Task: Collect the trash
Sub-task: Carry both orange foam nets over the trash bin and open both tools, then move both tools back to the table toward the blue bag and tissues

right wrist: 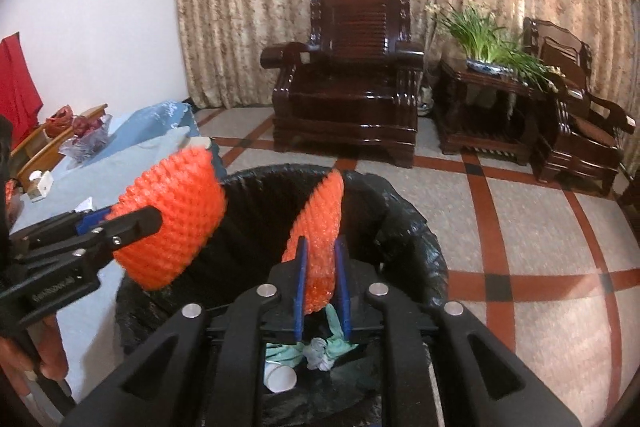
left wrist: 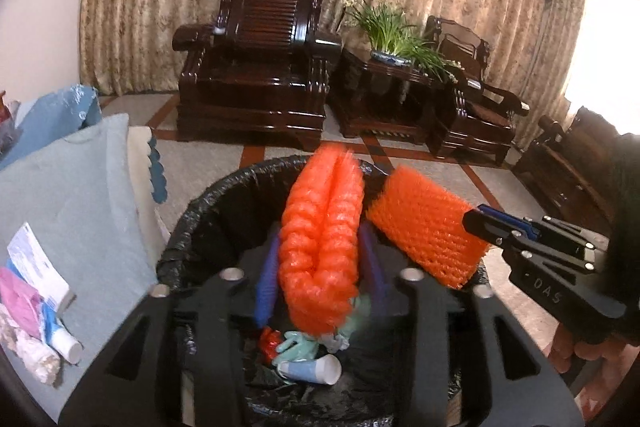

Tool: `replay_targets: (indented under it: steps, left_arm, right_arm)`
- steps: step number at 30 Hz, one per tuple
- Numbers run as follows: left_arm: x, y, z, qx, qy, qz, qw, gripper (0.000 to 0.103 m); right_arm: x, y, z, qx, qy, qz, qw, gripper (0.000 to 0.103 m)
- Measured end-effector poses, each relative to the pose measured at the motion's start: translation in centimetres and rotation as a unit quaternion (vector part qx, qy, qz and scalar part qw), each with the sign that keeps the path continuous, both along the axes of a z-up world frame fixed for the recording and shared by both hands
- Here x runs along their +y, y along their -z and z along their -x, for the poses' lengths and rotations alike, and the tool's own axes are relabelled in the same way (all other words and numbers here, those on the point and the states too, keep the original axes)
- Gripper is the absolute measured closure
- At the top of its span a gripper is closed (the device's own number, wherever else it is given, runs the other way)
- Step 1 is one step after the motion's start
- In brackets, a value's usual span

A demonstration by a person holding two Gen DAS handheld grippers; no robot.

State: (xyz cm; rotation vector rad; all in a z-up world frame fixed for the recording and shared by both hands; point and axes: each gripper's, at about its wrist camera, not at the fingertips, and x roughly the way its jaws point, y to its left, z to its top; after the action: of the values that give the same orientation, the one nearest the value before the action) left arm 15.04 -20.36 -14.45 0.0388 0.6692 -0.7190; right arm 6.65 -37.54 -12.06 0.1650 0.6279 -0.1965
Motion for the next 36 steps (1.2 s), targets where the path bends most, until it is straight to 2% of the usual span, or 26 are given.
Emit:
replay_targets:
  steps: [1, 3, 4, 5, 6, 8, 9, 10, 13, 19, 27, 36]
  left_arm:
    - [0.1, 0.1, -0.1, 0.003, 0.0, 0.001, 1.0, 0.055]
    - [0.4, 0.3, -0.2, 0.008, -0.001, 0.004, 1.0, 0.05]
    - [0.4, 0.2, -0.2, 0.008, -0.002, 0.004, 1.0, 0.046]
    - [0.6, 0.1, -0.2, 0.007, -0.004, 0.005, 1.0, 0.044]
    - [1.0, 0.0, -0.2, 0.003, -0.008, 0.004, 1.0, 0.041]
    - [1.6, -0.4, -0.2, -0.004, -0.017, 0.004, 0.9998, 0.028]
    - [2.2, -0.7, -0.1, -0.012, -0.025, 0.003, 0.9996, 0.025]
    - [2.8, -1.0, 0.0, -0.018, -0.034, 0.003, 0.9993, 0.02]
    - [5.0, -2.0, 0.1, -0.035, -0.061, 0.003, 0.9976, 0.013]
    - [11.0, -3.4, -0.4, -0.047, -0.123, 0.005, 0.9912, 0.012]
    - [19.1, -4.6, 0.1, -0.061, -0.208, -0.005, 0.9761, 0.011]
    - [26.3, -5.2, 1.1, -0.078, -0.273, -0.031, 0.9582, 0.011]
  right_arm:
    - [-0.1, 0.1, 0.0, 0.003, 0.002, 0.0, 1.0, 0.083]
    - [-0.3, 0.4, 0.2, 0.006, 0.006, 0.001, 1.0, 0.065]
    - [-0.3, 0.4, 0.2, 0.006, 0.008, 0.001, 1.0, 0.06]
    - [-0.4, 0.4, 0.2, 0.006, 0.009, 0.002, 1.0, 0.046]
    - [-0.4, 0.4, 0.3, 0.005, 0.013, 0.005, 1.0, 0.025]
    - [-0.3, 0.2, 0.4, -0.001, 0.024, 0.011, 1.0, 0.01]
    - [-0.1, 0.1, 0.5, -0.007, 0.029, 0.013, 0.999, 0.006]
    - [0.1, 0.0, 0.6, -0.011, 0.03, 0.013, 0.999, 0.006]
    - [1.2, -0.5, 0.3, -0.02, 0.02, 0.012, 1.0, 0.006]
    - [4.5, -1.3, -0.6, -0.041, -0.022, 0.009, 0.999, 0.006]
    - [11.5, -2.3, -3.1, -0.063, -0.096, -0.001, 0.993, 0.006]
    - [19.4, -2.2, -5.0, -0.079, -0.172, -0.011, 0.982, 0.006]
